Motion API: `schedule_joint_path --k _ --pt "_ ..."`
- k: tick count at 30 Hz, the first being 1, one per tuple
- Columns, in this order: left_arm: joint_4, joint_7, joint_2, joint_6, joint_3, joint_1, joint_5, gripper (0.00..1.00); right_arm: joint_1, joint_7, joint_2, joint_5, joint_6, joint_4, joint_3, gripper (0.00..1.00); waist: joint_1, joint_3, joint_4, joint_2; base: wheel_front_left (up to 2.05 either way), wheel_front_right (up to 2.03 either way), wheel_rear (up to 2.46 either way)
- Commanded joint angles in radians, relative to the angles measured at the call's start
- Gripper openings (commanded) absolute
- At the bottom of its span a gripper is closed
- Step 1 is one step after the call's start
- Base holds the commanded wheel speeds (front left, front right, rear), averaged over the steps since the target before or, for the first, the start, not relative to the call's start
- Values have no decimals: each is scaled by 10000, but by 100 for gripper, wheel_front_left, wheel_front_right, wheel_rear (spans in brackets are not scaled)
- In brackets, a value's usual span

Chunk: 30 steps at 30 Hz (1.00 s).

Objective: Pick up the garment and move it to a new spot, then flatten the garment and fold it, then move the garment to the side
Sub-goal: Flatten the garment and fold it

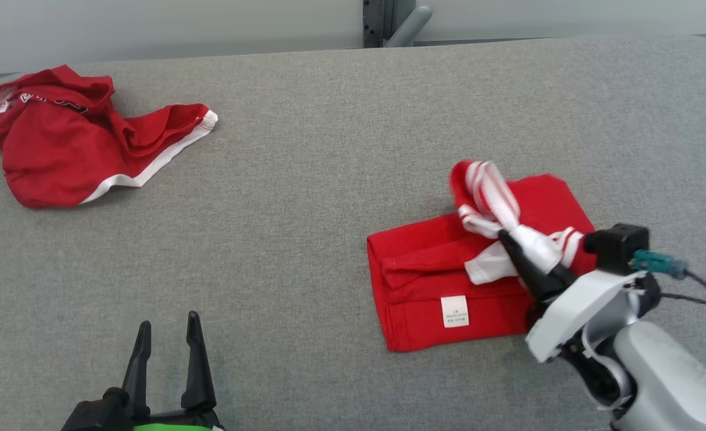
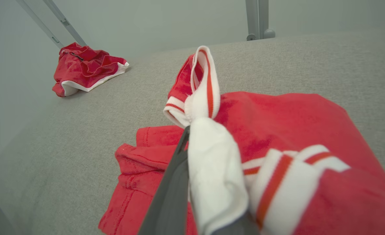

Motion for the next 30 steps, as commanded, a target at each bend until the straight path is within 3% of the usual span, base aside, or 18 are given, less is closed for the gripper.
schedule_joint_path --k 1,9,18,19,20,21,26,30 --pt "48 -26 17 -70 -9 2 26 100 102 39 176 -136 -4 -59 143 0 1 60 58 5 0 0 0" --pt "263 -26 15 -97 -267 -219 89 100 -154 -186 2253 -1012 -1 819 837 0 1 280 320 5 0 0 0" --pt "441 -26 15 -66 -458 -226 14 100 -418 -502 2946 -1614 -1 1653 721 0 1 246 385 5 0 0 0" --pt "458 -26 15 -78 -453 -220 11 100 -401 -505 3001 -1638 -1 1715 709 4 1 226 378 5 0 0 0" --pt "482 -26 15 -100 -446 -206 3 100 -361 -453 3024 -1681 -1 1734 773 44 1 200 371 5 0 0 0" --pt "499 -26 15 -116 -421 -189 -7 100 -319 -423 3024 -1730 -1 1701 850 100 1 180 362 5 0 0 0" --pt "569 -26 15 -139 -306 -5 -9 100 131 -772 2791 -1819 -2 761 756 100 1 -25 322 5 0 0 0" --pt "552 -26 15 -81 -140 243 -43 100 841 -1141 2403 -2021 -2 -604 -31 100 1 -296 214 5 0 0 0"
